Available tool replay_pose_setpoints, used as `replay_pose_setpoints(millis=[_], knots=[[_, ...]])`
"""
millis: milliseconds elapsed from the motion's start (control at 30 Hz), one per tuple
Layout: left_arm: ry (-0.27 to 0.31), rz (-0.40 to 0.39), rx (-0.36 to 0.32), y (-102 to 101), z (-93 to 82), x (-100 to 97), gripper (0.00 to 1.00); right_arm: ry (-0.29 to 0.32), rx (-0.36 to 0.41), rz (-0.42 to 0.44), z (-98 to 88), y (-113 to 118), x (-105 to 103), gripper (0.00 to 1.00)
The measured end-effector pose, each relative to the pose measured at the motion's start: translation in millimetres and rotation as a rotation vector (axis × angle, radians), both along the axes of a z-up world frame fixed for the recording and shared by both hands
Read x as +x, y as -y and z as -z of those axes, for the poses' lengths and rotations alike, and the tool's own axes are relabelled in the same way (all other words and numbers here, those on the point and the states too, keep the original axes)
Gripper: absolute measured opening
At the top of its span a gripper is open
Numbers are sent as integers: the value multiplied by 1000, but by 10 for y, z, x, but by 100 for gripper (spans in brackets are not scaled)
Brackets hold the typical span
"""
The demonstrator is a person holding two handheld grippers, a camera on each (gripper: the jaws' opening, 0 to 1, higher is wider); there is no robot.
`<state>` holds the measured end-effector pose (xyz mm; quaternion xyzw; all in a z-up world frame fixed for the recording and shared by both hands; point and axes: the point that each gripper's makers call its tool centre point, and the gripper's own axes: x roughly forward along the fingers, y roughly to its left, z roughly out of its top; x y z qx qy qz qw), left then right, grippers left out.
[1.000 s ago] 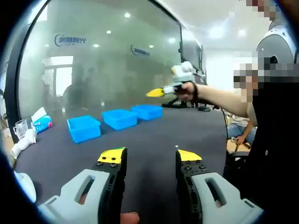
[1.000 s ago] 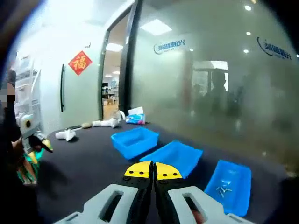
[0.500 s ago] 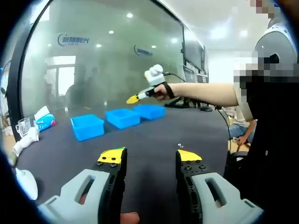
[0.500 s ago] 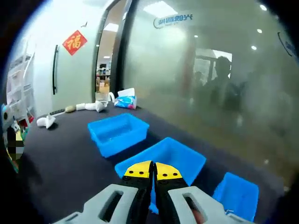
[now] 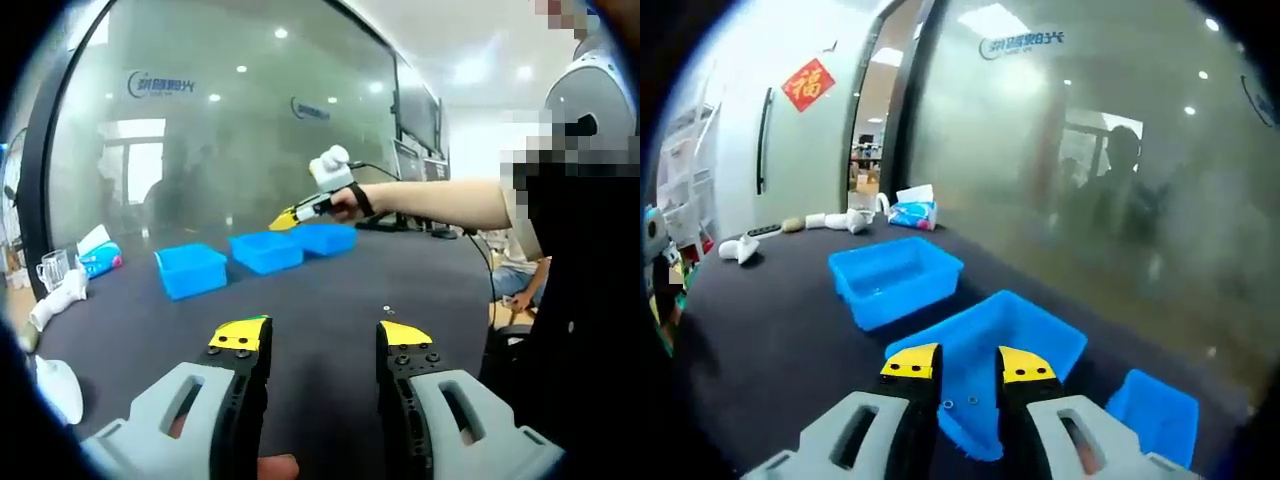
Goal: Sort the screws, nuts, and washers into the corresponding bins
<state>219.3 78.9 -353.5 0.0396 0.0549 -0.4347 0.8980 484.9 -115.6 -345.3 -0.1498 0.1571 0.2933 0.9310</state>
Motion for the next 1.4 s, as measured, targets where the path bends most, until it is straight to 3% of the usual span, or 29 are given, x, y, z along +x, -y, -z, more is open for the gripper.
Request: replay_pose_setpoints(millis=[167,300,700,1000,1200,1400], knots=[[1,4,-1,16,-15,4,40,0,1,-7,6,77,-153,18],[3,3,0,13,-20,2,40,-5,12,-12,61,193,-406,18],[-5,2,-6,-2,-10,11,40,49,113,-38,43,451,-1568,19],[-9,27,1,80,-12,-4,40,46,122,-83,142,494,-2341,21],[-11,30,2,75,-19,-10,40,59,159,-78,210,554,-2594,21],[-11,29,8,77,-25,-20,40,69,155,-59,205,648,-2646,21]])
